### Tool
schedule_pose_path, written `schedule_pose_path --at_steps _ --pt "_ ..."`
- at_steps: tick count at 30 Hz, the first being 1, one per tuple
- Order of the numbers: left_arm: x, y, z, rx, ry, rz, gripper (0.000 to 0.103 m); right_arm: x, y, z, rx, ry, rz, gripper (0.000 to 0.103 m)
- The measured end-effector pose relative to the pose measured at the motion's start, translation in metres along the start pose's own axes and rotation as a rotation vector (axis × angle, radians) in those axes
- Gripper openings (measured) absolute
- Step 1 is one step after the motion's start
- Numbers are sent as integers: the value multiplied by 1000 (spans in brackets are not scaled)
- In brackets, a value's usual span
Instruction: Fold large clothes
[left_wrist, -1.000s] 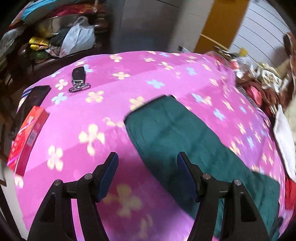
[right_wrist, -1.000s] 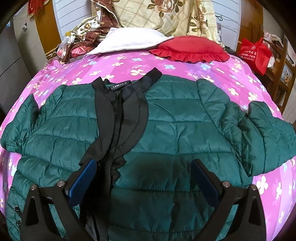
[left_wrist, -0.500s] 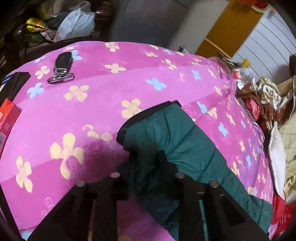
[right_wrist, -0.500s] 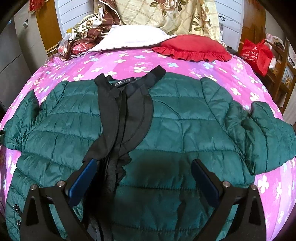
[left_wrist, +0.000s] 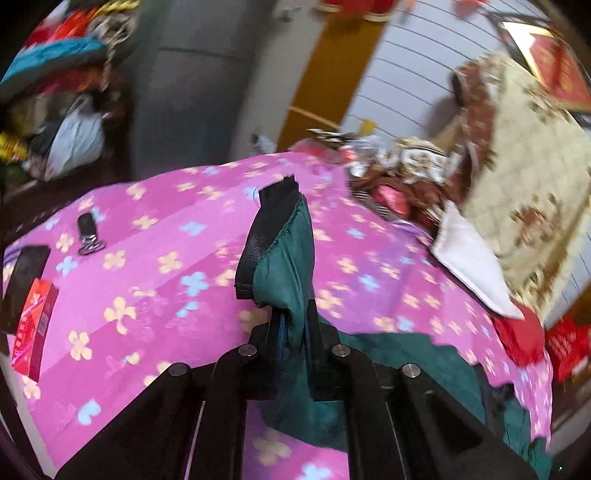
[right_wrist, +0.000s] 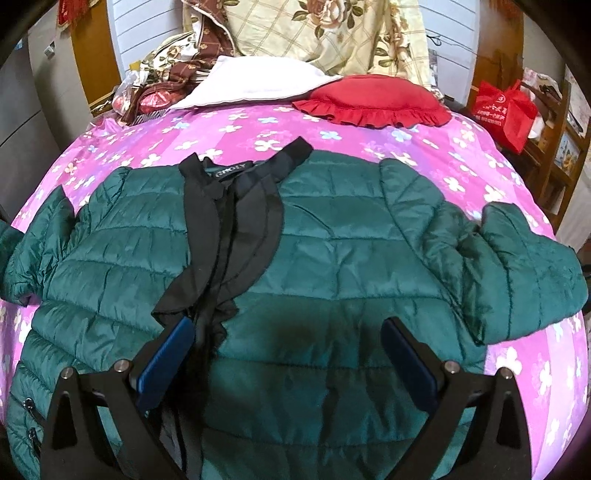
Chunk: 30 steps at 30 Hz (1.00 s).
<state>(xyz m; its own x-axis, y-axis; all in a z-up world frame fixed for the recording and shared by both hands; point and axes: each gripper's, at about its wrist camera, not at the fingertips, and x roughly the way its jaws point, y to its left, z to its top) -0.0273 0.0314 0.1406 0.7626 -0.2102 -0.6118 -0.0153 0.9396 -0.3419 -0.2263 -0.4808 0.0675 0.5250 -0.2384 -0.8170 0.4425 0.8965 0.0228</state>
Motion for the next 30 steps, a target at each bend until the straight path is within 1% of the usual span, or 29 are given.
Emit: schedule_pose_path --at_steps 3,6,8,11,17,22,30 --pt "-11 -25 -9 44 12 -37 0 -5 -7 -2 2 -4 -4 103" --pt "-22 -55 -21 108 14 -71 0 -12 -14 -2 -12 -10 -19 103" --pt "-27 -69 -28 135 16 -82 0 -17 -20 -2 -19 -16 -29 103" --pt "-30 -88 -40 163 41 -108 0 -20 -29 -4 -14 -17 -38 103" --pt "-30 -119 -60 213 67 -124 0 -19 -46 -12 21 -8 -23 103" --pt "-31 -144 -77 251 92 -141 0 -15 -54 -12 19 -7 -38 103" --pt "-36 -186 -107 320 130 -180 0 -4 -72 -13 44 17 -53 103"
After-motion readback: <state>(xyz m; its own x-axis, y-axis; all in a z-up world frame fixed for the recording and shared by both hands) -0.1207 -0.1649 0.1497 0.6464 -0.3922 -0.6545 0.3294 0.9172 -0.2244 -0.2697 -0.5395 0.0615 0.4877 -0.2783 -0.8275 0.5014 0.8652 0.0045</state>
